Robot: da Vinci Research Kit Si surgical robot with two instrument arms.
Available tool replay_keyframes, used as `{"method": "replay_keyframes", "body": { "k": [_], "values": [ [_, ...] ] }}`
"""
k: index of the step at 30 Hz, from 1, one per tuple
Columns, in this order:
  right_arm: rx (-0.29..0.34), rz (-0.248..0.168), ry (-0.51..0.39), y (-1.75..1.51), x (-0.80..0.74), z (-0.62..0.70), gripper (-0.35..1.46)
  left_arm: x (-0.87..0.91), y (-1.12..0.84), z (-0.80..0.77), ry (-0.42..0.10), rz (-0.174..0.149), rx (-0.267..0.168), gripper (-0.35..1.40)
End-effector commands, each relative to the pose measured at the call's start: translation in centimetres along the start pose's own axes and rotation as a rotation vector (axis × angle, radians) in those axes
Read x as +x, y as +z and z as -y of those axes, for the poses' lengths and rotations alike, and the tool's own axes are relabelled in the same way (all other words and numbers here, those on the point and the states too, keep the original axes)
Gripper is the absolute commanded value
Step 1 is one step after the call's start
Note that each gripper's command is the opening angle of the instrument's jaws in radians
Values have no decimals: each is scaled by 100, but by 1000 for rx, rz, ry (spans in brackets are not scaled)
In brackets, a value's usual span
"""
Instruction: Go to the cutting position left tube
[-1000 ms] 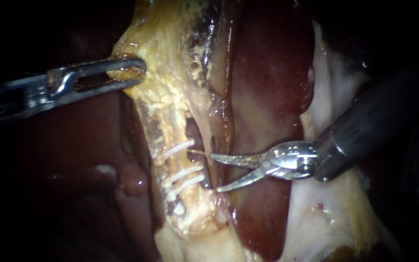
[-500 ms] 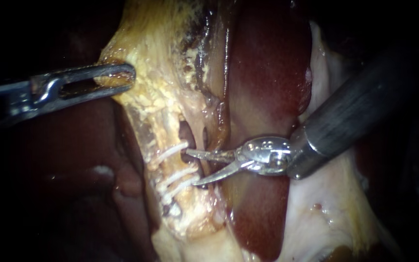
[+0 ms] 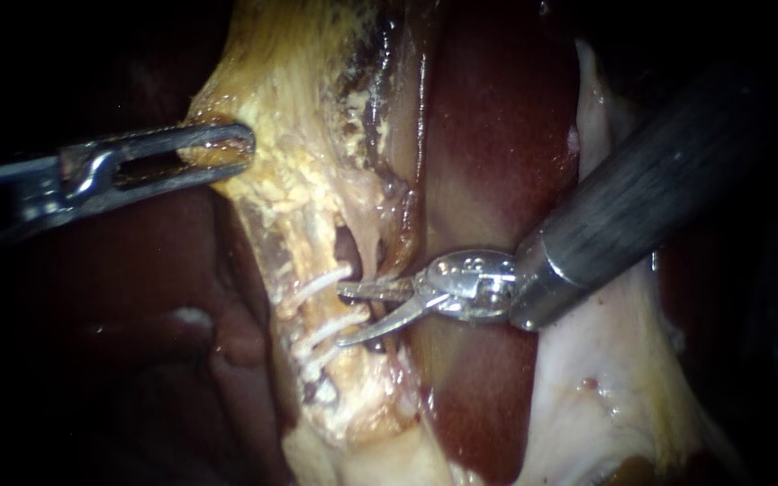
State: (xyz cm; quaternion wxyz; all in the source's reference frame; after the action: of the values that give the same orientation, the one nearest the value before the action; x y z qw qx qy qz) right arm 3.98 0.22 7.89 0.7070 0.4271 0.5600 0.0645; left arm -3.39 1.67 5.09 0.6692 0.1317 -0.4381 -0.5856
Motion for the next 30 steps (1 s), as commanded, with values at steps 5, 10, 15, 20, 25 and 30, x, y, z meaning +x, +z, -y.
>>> {"method": "replay_keyframes", "body": {
  "k": [5, 10, 15, 20, 25, 30],
  "values": [
    [52, -25, -18, 3, 10, -1, 130, 1, 1, 0, 0, 0, 0, -35],
    [85, -21, -29, 4, 12, 1, 126, 3, 4, -3, 2, 0, 1, -35],
    [115, -17, -40, 9, 13, 0, 123, 6, 8, -7, 3, 2, 1, -35],
    [142, -8, -28, 17, 11, 1, 119, 6, 10, -6, 3, 2, 0, -35],
    [157, -1, -8, 29, 9, 1, 119, 6, 11, -5, 3, 2, 0, -35],
    [183, 12, 20, 36, 3, 2, 116, 5, 13, -6, 2, 2, 0, -35]
  ]
}}
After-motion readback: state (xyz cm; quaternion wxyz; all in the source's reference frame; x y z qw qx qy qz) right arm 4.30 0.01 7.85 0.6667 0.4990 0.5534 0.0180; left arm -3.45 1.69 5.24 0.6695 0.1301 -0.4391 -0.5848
